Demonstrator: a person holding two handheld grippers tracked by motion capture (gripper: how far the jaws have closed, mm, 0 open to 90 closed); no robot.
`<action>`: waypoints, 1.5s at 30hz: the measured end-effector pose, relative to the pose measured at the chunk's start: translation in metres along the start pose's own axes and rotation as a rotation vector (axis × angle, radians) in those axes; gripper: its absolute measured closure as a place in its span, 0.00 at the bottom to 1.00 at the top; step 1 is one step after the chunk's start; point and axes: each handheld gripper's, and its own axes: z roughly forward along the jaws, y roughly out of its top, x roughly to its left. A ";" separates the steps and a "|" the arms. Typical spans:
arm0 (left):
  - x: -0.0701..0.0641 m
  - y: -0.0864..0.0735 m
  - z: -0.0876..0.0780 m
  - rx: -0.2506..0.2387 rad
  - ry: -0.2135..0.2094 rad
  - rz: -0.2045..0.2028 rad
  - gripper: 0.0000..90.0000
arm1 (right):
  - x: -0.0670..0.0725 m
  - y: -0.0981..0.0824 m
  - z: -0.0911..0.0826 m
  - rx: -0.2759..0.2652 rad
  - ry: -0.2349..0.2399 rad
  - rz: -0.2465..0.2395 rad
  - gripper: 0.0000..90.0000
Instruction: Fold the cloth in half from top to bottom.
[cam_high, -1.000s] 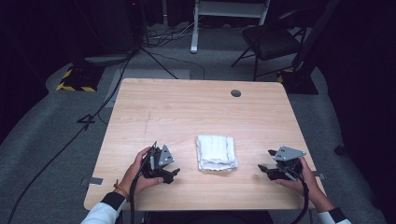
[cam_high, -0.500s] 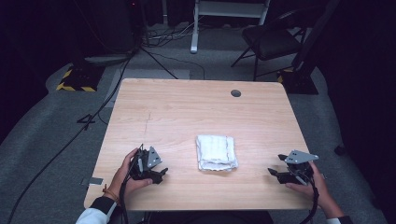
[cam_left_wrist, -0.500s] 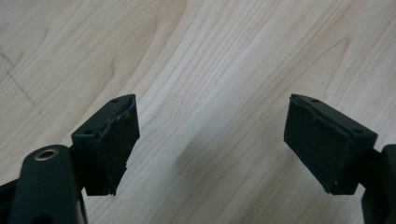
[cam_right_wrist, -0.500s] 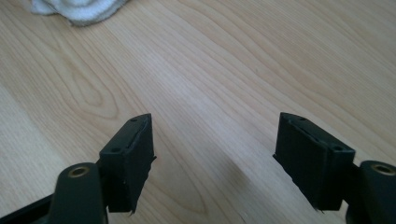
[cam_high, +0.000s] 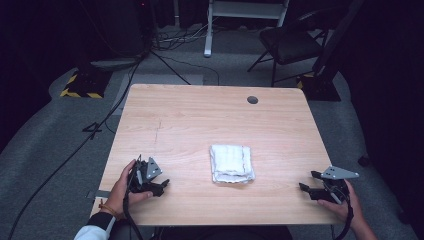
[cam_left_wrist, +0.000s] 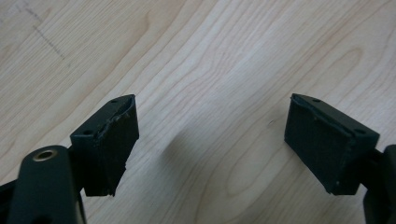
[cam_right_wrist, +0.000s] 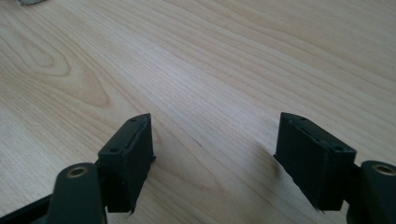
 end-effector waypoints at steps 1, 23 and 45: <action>0.000 0.000 0.000 0.000 0.000 0.000 0.21 | -0.001 -0.002 -0.001 -0.007 0.005 0.016 0.30; 0.023 -0.027 -0.003 -0.052 -0.095 -0.188 0.19 | -0.005 -0.007 -0.001 -0.014 -0.002 0.069 0.27; 0.023 -0.030 -0.004 -0.053 -0.088 -0.205 0.19 | -0.005 -0.007 -0.001 -0.014 -0.002 0.070 0.27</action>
